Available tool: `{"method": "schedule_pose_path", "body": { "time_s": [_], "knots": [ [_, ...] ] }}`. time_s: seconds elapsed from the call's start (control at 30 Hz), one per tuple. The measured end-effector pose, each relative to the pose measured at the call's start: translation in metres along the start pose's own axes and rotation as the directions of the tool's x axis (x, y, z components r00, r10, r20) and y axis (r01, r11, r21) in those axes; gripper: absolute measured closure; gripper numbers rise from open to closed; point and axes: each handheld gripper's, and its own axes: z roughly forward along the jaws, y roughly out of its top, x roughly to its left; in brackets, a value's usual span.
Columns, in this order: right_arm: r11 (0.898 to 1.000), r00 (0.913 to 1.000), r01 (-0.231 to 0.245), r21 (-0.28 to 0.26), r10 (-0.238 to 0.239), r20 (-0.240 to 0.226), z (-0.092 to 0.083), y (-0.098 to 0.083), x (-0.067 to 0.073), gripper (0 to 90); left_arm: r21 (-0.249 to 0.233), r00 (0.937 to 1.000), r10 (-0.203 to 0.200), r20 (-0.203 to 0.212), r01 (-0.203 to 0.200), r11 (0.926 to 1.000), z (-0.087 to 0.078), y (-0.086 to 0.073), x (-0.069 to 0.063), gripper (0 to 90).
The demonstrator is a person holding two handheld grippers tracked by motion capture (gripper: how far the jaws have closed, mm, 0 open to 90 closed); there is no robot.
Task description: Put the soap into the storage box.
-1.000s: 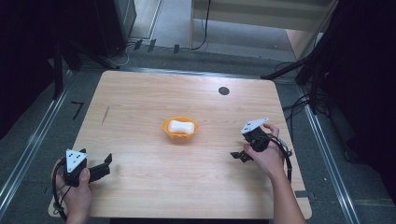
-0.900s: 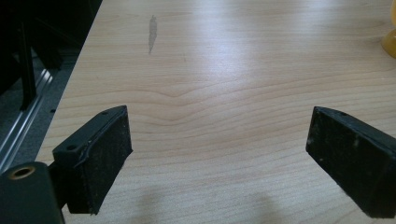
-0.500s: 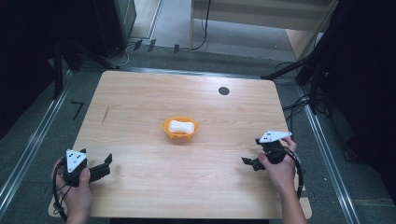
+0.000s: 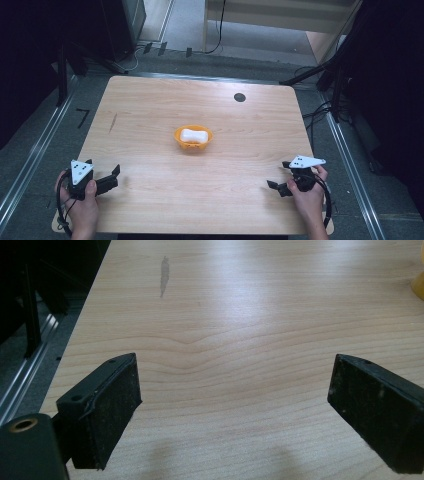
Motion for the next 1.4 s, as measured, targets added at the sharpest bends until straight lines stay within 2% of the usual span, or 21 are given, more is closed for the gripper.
{"method": "schedule_pose_path", "body": {
  "time_s": [0.07,0.1,0.23,0.47,0.73,0.83,0.93,1.07,1.2,1.23,1.3,1.4],
  "knots": [
    [1.000,0.9998,-0.008,-0.021,0.009,0.016,-0.005,-0.006,0.002,0.0,-0.001,1.0000,0.001,0.000,-0.001,1.0000,0.000,0.000,0.000,6.9],
    [0.998,0.9994,-0.025,-0.050,0.026,0.023,-0.011,-0.012,0.003,0.0,0.001,1.0000,0.001,-0.003,-0.001,1.0000,0.000,0.000,0.000,6.9],
    [0.995,0.9983,-0.057,-0.080,0.058,0.009,-0.021,-0.023,0.002,0.0,0.002,1.0000,0.000,-0.005,0.000,1.0000,0.000,0.000,0.000,6.9],
    [0.998,0.9986,-0.036,-0.060,0.039,0.037,-0.026,-0.028,0.008,0.0,0.003,1.0000,0.000,-0.004,0.000,1.0000,0.000,0.000,0.000,6.9],
    [0.995,0.9971,-0.036,-0.096,0.042,0.063,-0.037,-0.039,0.018,0.0,0.008,1.0000,0.006,-0.008,-0.006,0.9999,0.001,0.000,0.000,6.9],
    [0.991,0.9950,-0.061,-0.115,0.070,0.072,-0.043,-0.046,0.017,0.0,0.006,0.9999,0.007,-0.009,-0.007,1.0000,0.001,0.001,0.000,6.9],
    [0.984,0.9916,-0.088,-0.157,0.101,0.081,-0.053,-0.054,0.014,0.0,0.007,0.9999,0.008,-0.011,-0.008,0.9999,0.001,0.001,0.000,6.9],
    [0.981,0.9908,-0.088,-0.174,0.104,0.086,-0.056,-0.057,0.013,0.0,0.007,0.9999,0.009,-0.014,-0.008,0.9999,0.001,0.001,0.000,6.9],
    [0.983,0.9899,-0.083,-0.166,0.101,0.100,-0.055,-0.056,0.013,0.0,0.007,0.9999,0.011,-0.014,-0.011,0.9999,0.001,0.001,-0.001,6.9],
    [0.983,0.9799,-0.078,-0.165,0.106,0.169,-0.054,-0.055,0.015,0.0,0.006,0.9999,0.010,-0.013,-0.009,0.9999,0.002,0.001,-0.001,6.9],
    [0.982,0.9790,-0.089,-0.165,0.117,0.167,-0.053,-0.055,0.015,0.0,0.008,0.9998,0.011,-0.015,-0.011,0.9999,0.002,0.001,0.000,6.9],
    [0.986,0.9810,-0.090,-0.137,0.112,0.158,-0.051,-0.053,0.015,0.0,0.007,0.9999,0.010,-0.014,-0.010,0.9999,0.002,0.001,0.000,6.9]
  ]
}}
